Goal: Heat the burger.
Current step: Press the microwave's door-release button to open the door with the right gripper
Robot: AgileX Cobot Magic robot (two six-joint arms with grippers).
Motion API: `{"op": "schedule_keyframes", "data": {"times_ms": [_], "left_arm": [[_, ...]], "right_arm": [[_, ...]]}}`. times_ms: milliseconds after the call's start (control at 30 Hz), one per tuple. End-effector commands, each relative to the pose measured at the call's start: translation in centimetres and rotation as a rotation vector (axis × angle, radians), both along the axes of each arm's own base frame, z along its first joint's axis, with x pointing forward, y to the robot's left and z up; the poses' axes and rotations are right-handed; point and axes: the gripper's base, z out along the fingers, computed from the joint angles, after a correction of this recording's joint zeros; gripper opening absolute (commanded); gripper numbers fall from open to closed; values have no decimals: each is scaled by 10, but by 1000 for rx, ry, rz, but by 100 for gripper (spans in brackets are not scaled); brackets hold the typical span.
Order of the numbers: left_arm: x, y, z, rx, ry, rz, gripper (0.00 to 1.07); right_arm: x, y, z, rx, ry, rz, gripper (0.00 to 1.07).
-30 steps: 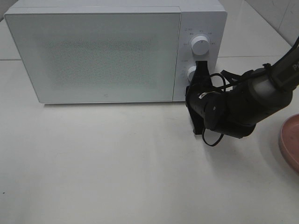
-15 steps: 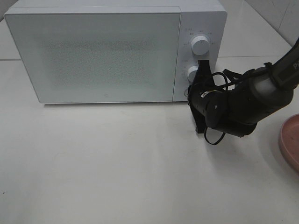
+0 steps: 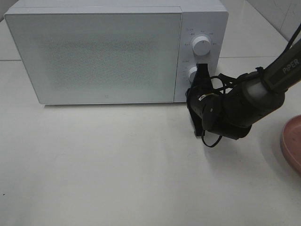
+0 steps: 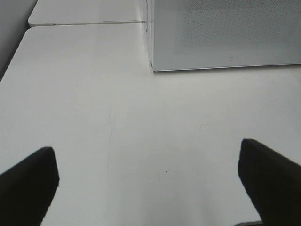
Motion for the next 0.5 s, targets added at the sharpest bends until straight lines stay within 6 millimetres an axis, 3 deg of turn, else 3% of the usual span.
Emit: {"op": "schedule_keyframes", "data": {"times_ms": [33, 500], "left_arm": [[-4, 0, -1, -7, -25, 5, 98], [-4, 0, -1, -7, -25, 5, 98]], "right_arm": [[23, -6, 24, -25, -169, -27, 0], [29, -11, 31, -60, -260, -58, 0]]}}
